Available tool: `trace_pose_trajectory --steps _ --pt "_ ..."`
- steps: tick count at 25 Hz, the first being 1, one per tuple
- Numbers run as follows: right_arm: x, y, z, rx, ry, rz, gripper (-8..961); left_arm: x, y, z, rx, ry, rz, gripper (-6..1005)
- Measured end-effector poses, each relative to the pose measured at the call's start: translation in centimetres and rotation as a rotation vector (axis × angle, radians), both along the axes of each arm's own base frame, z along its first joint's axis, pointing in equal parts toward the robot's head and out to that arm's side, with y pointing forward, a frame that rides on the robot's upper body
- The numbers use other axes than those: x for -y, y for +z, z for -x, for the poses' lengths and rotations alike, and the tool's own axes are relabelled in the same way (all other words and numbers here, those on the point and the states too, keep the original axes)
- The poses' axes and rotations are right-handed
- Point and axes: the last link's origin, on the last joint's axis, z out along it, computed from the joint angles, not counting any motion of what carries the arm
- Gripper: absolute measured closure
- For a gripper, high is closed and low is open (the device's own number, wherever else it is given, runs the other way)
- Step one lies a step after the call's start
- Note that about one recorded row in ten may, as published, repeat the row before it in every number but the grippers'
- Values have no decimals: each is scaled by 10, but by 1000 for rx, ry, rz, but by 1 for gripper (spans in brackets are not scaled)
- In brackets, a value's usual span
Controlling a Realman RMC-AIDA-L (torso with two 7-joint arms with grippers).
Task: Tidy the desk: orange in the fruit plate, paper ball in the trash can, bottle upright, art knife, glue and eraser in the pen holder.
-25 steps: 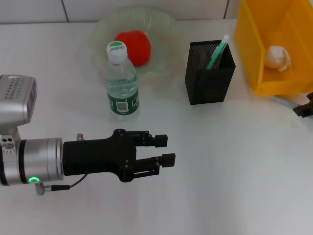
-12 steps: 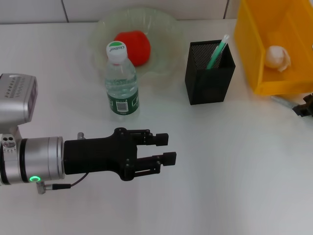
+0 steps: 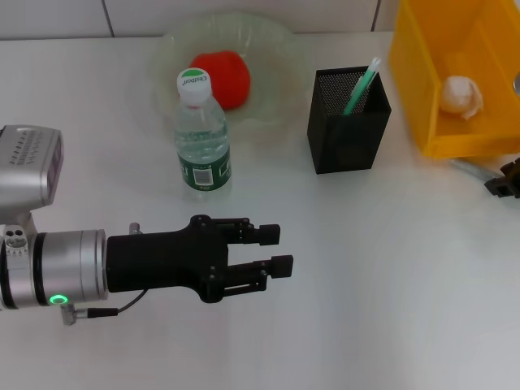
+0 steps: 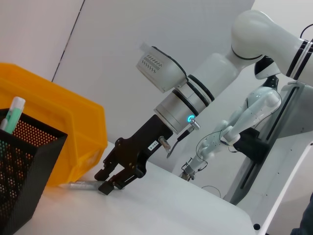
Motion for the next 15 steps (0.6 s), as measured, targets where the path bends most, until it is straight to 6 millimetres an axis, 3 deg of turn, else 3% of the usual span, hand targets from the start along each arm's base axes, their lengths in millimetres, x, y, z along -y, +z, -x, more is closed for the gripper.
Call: trace_pose_trajectory --steps 12,15 --pt "4 -4 -3 -8 7 22 680 1 -1 -1 3 -1 4 421" --pt "6 -4 -1 -21 6 28 760 1 -1 -1 3 0 3 421"
